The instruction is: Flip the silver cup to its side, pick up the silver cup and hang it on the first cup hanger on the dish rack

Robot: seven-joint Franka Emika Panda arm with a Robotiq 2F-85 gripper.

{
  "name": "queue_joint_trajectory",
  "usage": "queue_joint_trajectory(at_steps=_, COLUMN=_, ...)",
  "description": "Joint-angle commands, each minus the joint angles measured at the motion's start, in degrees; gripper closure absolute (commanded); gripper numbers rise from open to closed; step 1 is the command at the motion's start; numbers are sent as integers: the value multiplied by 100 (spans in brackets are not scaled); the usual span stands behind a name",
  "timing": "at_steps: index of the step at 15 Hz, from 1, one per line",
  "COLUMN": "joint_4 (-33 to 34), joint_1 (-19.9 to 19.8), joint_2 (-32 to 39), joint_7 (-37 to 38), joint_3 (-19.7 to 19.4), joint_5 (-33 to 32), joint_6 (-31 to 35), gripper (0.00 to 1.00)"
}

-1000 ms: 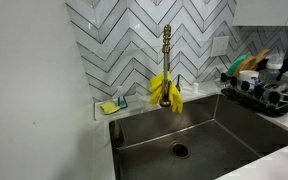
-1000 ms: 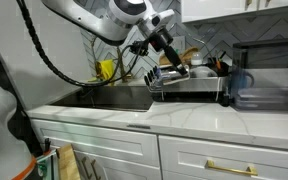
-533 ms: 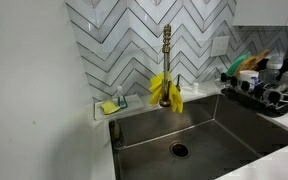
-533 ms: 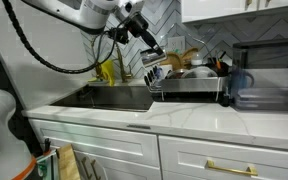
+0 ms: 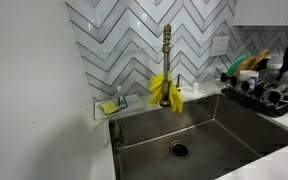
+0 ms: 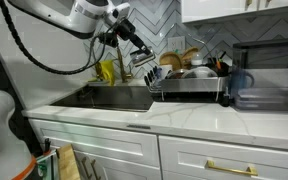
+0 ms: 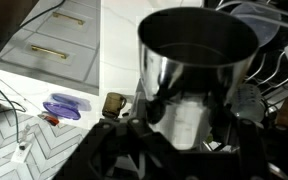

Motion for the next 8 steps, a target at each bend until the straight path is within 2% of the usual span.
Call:
queue_joint_trajectory(at_steps=1, joint_4=16, joint_1=71, joint_2=10, joint_7=11, joint_3=-65, joint_5=-22, joint_6=-32, gripper=34)
queue_joint_trajectory(at_steps=2, joint_4=-19, joint_1=90, joint_2=-7, joint_7=7, joint_3=-45, joint_5=-60, joint_6=20, gripper=59)
queue_joint_trajectory(at_steps=8, joint_4=-305, joint_1=261, joint_2=-161, joint_7=560, joint_3=269, joint_5=-852, joint_6=462, gripper=59)
